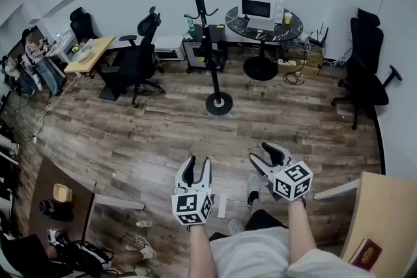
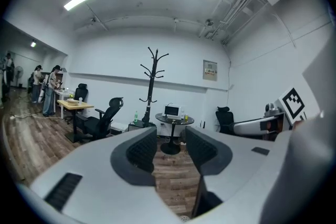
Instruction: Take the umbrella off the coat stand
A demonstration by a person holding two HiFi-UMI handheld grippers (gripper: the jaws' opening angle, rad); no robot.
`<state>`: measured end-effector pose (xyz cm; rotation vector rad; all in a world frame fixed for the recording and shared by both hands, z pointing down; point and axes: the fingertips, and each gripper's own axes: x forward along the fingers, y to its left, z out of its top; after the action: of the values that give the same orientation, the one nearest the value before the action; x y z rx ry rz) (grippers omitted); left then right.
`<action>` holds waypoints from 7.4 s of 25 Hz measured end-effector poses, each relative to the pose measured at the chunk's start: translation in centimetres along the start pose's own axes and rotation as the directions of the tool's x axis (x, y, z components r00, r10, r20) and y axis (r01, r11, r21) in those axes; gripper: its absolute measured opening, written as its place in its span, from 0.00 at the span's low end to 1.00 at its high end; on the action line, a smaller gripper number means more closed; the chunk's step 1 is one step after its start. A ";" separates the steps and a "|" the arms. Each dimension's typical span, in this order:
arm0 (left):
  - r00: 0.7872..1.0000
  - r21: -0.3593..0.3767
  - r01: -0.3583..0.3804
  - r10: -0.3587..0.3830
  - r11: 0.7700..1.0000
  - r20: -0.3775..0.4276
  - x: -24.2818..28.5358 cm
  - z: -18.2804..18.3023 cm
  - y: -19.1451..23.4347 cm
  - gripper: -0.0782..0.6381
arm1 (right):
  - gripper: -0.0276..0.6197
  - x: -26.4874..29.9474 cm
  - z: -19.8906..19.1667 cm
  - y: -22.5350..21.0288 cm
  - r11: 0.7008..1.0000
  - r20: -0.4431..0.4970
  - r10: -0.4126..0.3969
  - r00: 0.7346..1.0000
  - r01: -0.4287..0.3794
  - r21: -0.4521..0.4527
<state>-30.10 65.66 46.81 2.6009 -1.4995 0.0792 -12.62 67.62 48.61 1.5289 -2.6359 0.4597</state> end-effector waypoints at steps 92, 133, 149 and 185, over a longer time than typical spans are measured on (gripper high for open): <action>0.996 -0.149 0.091 -0.090 0.985 0.012 64.1 10.6 31.4 0.34 | 0.44 56.1 22.9 -37.7 0.998 0.092 0.040 0.995 -0.044 0.039; 0.955 -0.056 0.258 -0.263 0.965 -0.135 78.3 6.6 27.5 0.32 | 0.41 64.9 20.2 -44.1 0.999 -0.041 -0.020 0.999 0.019 -0.028; 0.956 -0.069 0.231 -0.240 0.970 -0.168 78.1 5.7 27.8 0.32 | 0.39 65.0 19.9 -44.3 0.995 -0.122 0.039 0.992 -0.050 -0.089; 0.995 -0.022 0.036 -0.038 0.999 -0.091 82.8 4.6 27.3 0.31 | 0.37 70.2 18.3 -45.6 0.865 -0.250 0.427 0.869 -0.473 -0.167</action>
<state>-12.23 -19.50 54.29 2.5704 -1.4142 0.1753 -7.35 -17.64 55.39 0.7442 -2.7507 0.3055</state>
